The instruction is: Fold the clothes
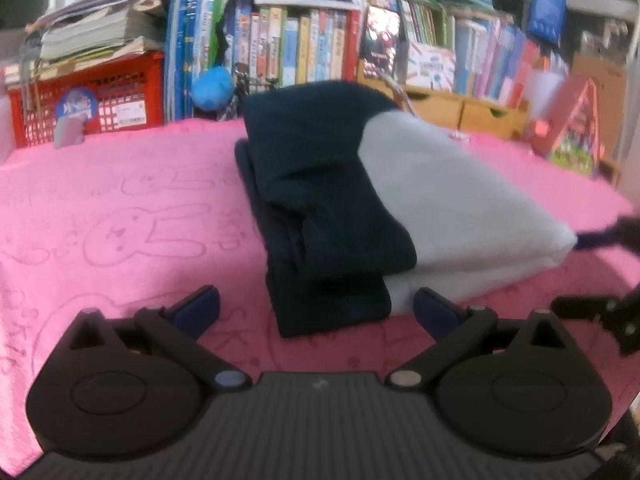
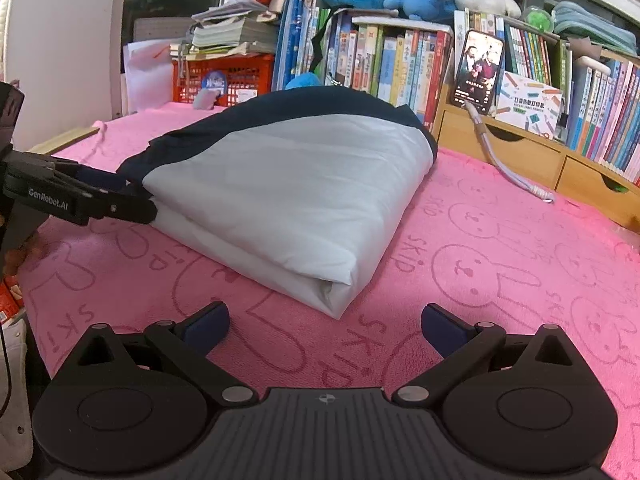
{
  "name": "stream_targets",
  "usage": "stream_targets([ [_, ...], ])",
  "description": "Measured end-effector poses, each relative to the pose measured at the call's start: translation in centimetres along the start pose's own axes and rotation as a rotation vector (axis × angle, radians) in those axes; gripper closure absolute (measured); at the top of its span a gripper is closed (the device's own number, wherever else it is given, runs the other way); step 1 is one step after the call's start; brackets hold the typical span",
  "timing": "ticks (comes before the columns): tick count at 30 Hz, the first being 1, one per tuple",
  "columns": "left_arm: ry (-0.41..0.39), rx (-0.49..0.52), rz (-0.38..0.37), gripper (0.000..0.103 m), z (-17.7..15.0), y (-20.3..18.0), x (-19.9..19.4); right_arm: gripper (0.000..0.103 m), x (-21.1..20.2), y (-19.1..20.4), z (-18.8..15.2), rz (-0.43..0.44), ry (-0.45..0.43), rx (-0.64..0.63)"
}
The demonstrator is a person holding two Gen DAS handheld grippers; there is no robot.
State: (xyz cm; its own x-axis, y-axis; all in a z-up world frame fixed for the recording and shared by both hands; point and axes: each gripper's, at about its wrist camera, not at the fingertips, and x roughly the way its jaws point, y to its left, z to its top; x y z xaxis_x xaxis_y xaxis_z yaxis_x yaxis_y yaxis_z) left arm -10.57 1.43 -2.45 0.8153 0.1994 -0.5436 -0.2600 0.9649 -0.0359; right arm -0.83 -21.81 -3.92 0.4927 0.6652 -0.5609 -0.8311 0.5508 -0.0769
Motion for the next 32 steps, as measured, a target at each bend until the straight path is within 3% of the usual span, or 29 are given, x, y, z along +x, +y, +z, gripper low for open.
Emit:
stream_targets([
  [3, 0.014, 0.033, 0.017, 0.000, -0.08, -0.42, 0.14, 0.000, 0.07, -0.12, 0.03, 0.005, 0.004, 0.007],
  [32, 0.020, 0.017, 0.002, 0.000, 0.02, -0.24, 0.13, 0.000, 0.21, -0.33, -0.01, 0.018, 0.014, 0.027],
])
